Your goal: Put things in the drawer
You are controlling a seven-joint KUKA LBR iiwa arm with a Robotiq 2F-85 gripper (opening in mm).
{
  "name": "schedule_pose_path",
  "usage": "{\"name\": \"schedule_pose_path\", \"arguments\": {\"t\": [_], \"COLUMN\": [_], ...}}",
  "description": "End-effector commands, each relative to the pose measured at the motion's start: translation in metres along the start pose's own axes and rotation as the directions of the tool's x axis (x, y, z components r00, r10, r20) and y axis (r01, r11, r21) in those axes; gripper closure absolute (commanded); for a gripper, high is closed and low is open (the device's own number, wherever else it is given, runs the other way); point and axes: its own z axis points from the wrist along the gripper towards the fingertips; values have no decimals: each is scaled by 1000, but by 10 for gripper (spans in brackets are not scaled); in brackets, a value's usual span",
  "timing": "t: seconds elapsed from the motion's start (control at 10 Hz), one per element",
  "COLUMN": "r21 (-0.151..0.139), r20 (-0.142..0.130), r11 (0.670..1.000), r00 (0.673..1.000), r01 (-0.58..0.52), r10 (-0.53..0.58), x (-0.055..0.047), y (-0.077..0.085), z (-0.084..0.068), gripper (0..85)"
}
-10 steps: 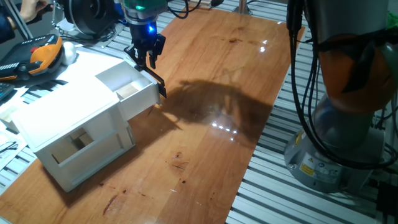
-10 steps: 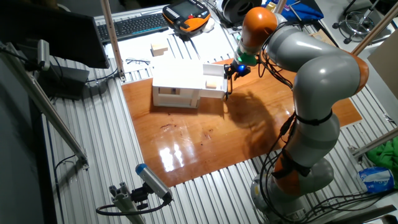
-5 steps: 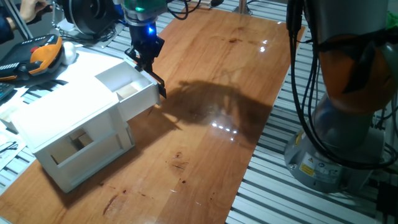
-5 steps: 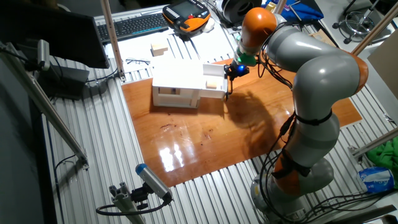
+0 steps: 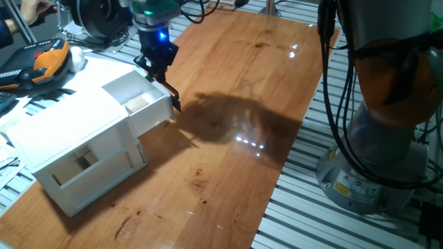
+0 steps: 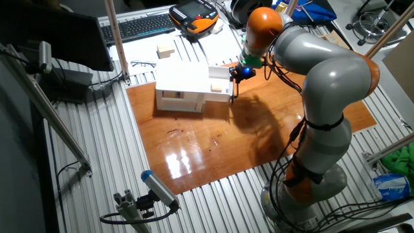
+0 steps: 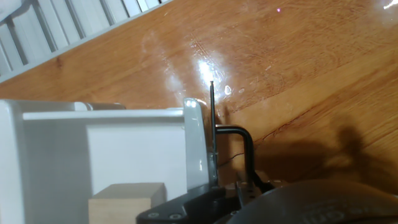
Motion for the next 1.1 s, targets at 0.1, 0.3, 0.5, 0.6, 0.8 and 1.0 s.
{"name": "schedule_pose_path", "arguments": {"t": [0.1,0.3,0.5,0.6,0.8,1.0], "r21": [5,7,10,9,10,15], "r20": [0,4,5,5,2,-4], "r11": [1000,1000,1000,1000,1000,1000], "r00": [1000,1000,1000,1000,1000,1000], "r01": [-4,-7,-12,-16,-18,-13], "r10": [4,7,11,16,18,13], "x": [1,3,3,4,4,4], "y": [5,10,15,18,24,30], "z": [-1,0,0,1,1,-1], "gripper": [850,850,850,850,850,850]}}
